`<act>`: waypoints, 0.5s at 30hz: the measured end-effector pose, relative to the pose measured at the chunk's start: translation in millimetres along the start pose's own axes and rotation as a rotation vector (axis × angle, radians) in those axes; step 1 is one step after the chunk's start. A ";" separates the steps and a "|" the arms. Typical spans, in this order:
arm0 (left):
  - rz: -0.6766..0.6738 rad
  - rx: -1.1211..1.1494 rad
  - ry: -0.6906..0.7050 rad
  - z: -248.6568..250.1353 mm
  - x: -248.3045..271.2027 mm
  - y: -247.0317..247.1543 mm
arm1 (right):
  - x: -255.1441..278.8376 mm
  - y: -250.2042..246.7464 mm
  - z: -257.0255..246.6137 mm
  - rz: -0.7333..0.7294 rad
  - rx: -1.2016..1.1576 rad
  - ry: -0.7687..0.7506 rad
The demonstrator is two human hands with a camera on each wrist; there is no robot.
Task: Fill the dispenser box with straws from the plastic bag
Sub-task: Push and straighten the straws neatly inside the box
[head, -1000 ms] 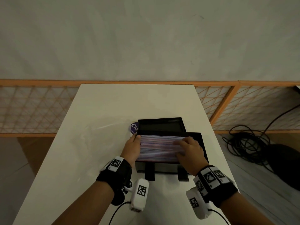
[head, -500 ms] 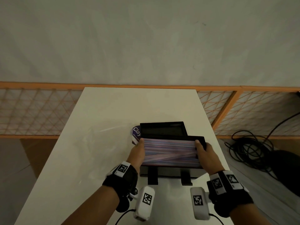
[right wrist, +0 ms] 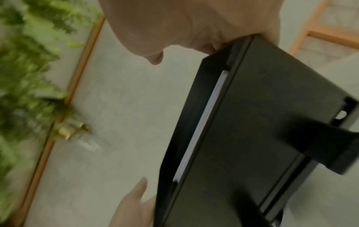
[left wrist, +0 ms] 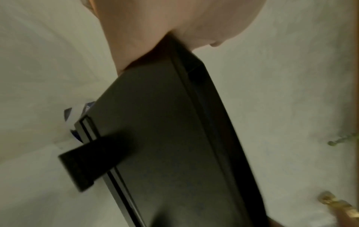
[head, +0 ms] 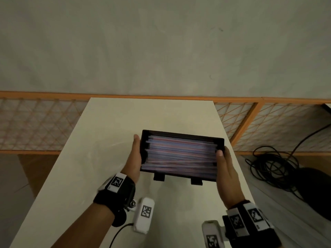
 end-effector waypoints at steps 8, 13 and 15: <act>-0.056 -0.004 -0.009 -5.0 -3.1 3.4 | -1.1 2.0 8.3 0.003 -0.038 0.125; 0.000 -0.002 -0.107 -25.5 -14.5 2.9 | -18.9 0.2 21.7 -0.114 0.120 0.332; -0.008 -0.003 -0.176 -35.4 -19.8 -3.2 | -27.0 3.6 24.6 -0.181 0.216 0.376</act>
Point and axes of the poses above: each hand's wrist, its own x-axis away from the middle knuckle, its own y-axis out of the palm, z = x × y, the point moved 6 cm from there along -x, towards the middle knuckle, and after that the axes turned 7 degrees about -y, right-handed, at the moved point
